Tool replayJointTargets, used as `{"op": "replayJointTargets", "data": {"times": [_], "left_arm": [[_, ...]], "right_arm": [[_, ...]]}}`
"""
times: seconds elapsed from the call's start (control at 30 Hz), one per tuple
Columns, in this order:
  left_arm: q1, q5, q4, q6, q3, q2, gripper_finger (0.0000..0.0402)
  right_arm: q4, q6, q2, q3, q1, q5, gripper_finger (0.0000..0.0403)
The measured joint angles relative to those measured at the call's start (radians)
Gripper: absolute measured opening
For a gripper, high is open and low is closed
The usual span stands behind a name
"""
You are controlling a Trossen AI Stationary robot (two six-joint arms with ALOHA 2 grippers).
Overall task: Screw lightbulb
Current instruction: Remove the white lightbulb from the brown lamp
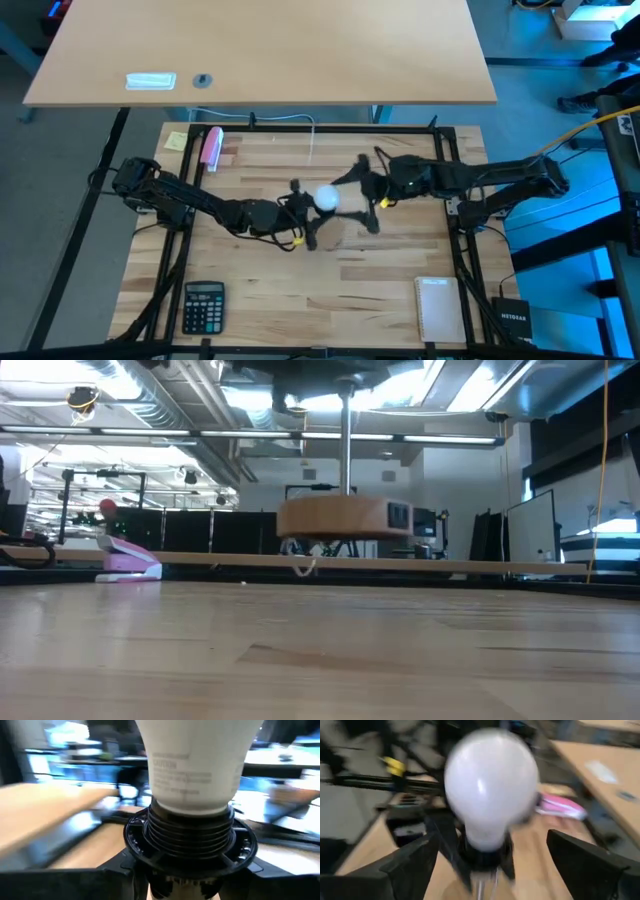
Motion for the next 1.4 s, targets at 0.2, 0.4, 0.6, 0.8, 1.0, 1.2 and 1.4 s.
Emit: {"op": "replayJointTargets", "data": {"times": [0.2,0.4,0.6,0.8,1.0,1.2,1.4], "left_arm": [[0.022,-0.265,0.018,0.061,0.033,-0.002,0.0153],[0.041,-0.280,0.017,0.057,0.041,-0.002,0.0153],[0.034,-0.279,0.013,0.066,0.041,-0.002,0.0153],[0.020,-0.279,0.003,0.084,0.041,-0.002,0.0153],[0.016,-0.267,0.004,0.085,0.041,-0.002,0.0153],[-0.007,-0.199,-0.002,0.094,0.041,-0.002,0.0153],[-0.022,0.094,0.008,0.108,0.041,-0.002,0.0153]], "right_arm": [[0.022,0.046,-0.030,0.000,-0.001,0.225,0.0356],[0.282,0.044,0.069,-0.028,-0.001,0.259,0.0341],[0.452,0.006,0.158,-0.028,-0.001,0.331,0.0328],[0.507,-0.055,0.174,-0.028,-0.002,0.343,0.0301],[0.486,-0.063,0.170,-0.028,-0.002,0.325,0.0243],[0.427,-0.056,0.151,-0.028,-0.001,0.203,0.0243],[0.378,-0.044,0.114,-0.028,-0.003,-0.187,0.0243]]}}
